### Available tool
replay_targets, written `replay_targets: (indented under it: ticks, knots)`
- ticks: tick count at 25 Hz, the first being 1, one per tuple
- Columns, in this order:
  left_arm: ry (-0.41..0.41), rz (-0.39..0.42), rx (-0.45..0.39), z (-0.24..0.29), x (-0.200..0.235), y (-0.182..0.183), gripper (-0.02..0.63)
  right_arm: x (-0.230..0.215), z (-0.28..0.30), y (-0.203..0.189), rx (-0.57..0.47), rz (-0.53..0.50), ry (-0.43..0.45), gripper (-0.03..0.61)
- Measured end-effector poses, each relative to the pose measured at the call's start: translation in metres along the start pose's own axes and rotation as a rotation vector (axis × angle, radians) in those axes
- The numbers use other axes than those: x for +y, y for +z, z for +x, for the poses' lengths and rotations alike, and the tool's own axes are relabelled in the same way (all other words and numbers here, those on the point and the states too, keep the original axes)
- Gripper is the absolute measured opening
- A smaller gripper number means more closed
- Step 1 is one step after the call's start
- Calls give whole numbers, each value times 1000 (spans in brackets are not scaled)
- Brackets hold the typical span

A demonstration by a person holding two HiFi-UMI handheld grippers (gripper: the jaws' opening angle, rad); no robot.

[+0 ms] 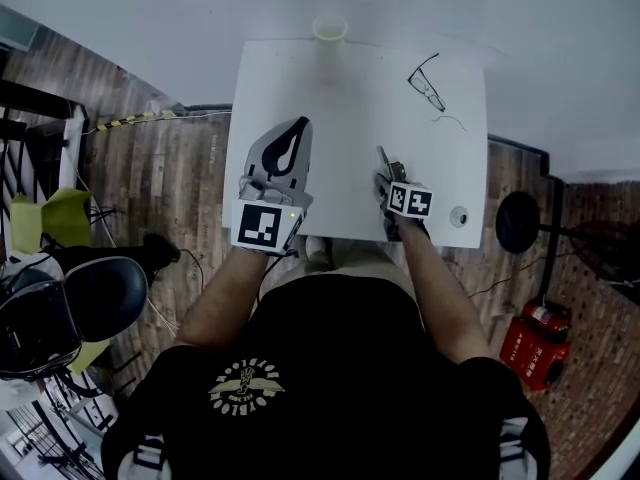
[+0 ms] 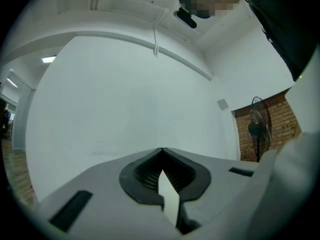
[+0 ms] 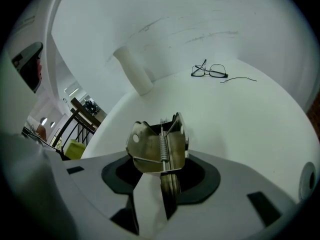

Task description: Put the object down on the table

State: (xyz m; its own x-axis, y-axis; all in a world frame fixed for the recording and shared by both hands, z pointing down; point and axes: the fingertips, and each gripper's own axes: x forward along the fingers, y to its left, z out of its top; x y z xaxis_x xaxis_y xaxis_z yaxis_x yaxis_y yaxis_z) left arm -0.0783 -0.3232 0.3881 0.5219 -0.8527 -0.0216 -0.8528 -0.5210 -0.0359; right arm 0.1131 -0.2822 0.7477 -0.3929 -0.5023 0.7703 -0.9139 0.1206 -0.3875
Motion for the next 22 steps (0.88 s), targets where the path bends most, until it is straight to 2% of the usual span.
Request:
replay_targets:
  ticks: [7, 12, 15, 17, 20, 22]
  knots:
    - [-14, 2, -6, -1, -5, 1, 6, -7, -5, -4, -1, 6, -10, 216]
    - [-15, 1, 2, -6, -6, -2, 6, -12, -9, -5, -18, 148, 33, 244]
    - [-20, 1, -3, -8, -11, -2, 6, -19, -13, -5, -38, 188, 30, 250]
    - [-24, 1, -8, -5, -9, -1, 6, -24, -16, 0, -64, 177, 11, 254]
    - [-24, 5, -3, -5, -7, 1, 6, -30, -21, 1, -77, 94, -52, 268]
    - [-23, 3, -28, -8, -9, 8, 6, -34, -25, -5, -70, 56, -76, 270]
